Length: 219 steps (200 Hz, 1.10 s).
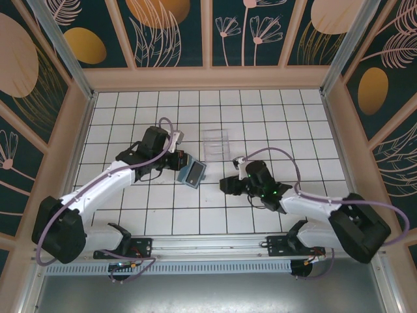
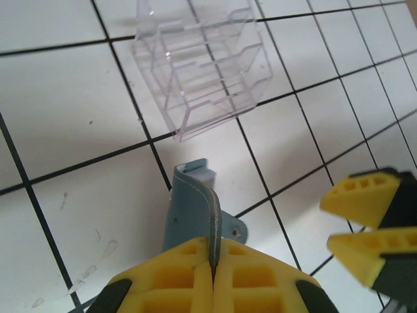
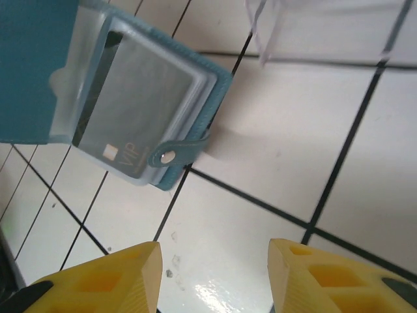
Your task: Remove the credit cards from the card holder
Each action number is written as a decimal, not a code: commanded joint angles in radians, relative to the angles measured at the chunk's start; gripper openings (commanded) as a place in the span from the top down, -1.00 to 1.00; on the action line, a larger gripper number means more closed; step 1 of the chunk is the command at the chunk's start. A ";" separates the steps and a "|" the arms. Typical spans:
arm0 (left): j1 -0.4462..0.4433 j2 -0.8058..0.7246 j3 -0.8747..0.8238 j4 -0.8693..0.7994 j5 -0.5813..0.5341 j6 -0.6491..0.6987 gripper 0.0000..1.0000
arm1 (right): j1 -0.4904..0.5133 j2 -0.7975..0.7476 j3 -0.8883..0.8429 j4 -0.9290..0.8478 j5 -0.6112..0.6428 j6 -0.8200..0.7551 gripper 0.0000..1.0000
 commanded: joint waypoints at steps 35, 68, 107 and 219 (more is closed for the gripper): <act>-0.002 -0.137 0.120 -0.134 0.223 0.255 1.00 | -0.013 -0.202 0.142 -0.072 -0.204 -0.429 0.10; -0.002 -0.177 0.161 -0.160 0.380 0.330 1.00 | -0.013 -0.170 0.344 -0.199 -0.396 -0.698 0.10; -0.003 -0.146 0.214 -0.253 0.484 0.416 1.00 | -0.006 -0.011 0.624 -0.445 -0.548 -0.932 0.08; -0.003 -0.158 0.260 -0.295 0.525 0.499 1.00 | 0.010 0.288 0.951 -0.921 -0.722 -1.163 0.33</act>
